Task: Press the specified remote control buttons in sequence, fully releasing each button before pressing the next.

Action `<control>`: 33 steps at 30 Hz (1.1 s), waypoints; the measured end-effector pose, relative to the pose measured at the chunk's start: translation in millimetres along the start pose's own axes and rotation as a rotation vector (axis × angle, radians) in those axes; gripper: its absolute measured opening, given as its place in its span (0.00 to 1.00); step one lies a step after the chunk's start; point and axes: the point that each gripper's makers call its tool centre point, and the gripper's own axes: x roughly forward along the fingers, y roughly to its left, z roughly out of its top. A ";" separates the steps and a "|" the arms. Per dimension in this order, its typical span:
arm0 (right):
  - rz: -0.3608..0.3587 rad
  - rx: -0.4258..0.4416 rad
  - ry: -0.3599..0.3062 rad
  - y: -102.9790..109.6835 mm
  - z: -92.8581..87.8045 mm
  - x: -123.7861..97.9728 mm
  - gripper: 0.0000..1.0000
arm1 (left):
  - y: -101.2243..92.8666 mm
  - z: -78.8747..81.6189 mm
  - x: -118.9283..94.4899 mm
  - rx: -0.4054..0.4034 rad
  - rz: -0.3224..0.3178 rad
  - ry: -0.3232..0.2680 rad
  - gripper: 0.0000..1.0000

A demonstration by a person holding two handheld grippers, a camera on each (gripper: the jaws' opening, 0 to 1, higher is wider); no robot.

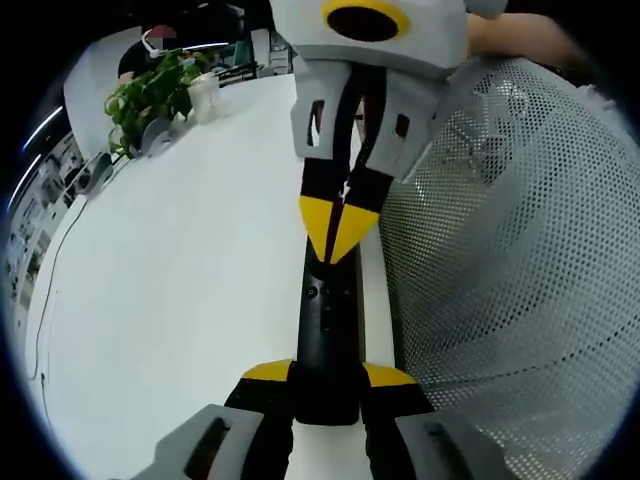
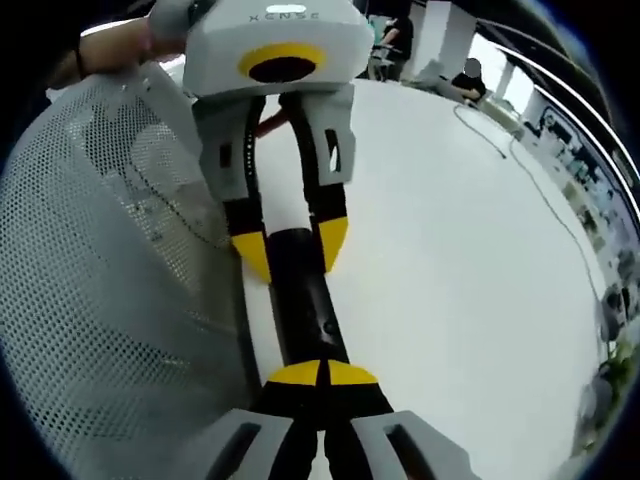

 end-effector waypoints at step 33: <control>-0.015 -0.089 -0.005 3.1 9.2 4.6 0.00 | 0.6 0.3 0.4 -0.005 0.000 -0.002 0.25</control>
